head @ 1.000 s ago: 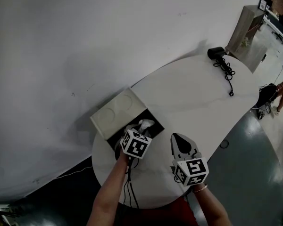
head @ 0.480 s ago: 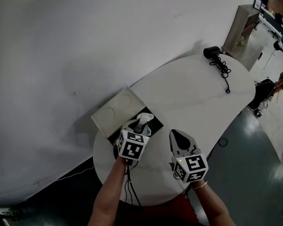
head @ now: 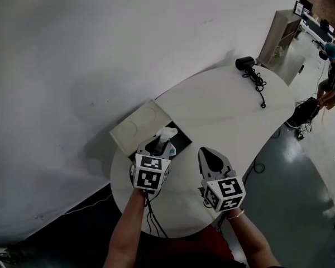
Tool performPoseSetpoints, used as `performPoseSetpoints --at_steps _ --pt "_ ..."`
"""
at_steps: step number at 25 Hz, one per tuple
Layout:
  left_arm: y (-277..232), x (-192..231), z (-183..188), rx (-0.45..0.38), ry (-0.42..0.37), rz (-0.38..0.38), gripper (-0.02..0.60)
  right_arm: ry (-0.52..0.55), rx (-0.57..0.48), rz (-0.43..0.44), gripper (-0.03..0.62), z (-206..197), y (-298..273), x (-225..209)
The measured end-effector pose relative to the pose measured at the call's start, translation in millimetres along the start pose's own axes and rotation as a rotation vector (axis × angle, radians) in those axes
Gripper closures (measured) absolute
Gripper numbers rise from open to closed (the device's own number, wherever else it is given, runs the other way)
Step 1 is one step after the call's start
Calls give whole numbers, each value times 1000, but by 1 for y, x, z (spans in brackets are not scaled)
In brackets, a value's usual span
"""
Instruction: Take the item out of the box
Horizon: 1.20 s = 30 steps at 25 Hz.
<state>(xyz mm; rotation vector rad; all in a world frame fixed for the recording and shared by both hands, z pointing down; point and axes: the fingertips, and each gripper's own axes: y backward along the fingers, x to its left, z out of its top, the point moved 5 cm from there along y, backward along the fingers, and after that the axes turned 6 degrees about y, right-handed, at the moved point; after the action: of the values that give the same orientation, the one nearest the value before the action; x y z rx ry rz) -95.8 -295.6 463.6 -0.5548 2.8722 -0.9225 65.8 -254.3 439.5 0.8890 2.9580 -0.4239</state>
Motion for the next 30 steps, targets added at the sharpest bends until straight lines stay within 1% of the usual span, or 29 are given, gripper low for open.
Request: performPoseSetpoints --at_steps 6,14,30 --pt "26 -2 7 -65 40 -1 448 20 -20 -12 580 8 15 8" --pt "63 -6 18 -171 53 12 448 28 -57 -15 580 21 26 19" --pt "123 -16 9 -320 80 12 448 42 -97 -15 580 37 55 51"
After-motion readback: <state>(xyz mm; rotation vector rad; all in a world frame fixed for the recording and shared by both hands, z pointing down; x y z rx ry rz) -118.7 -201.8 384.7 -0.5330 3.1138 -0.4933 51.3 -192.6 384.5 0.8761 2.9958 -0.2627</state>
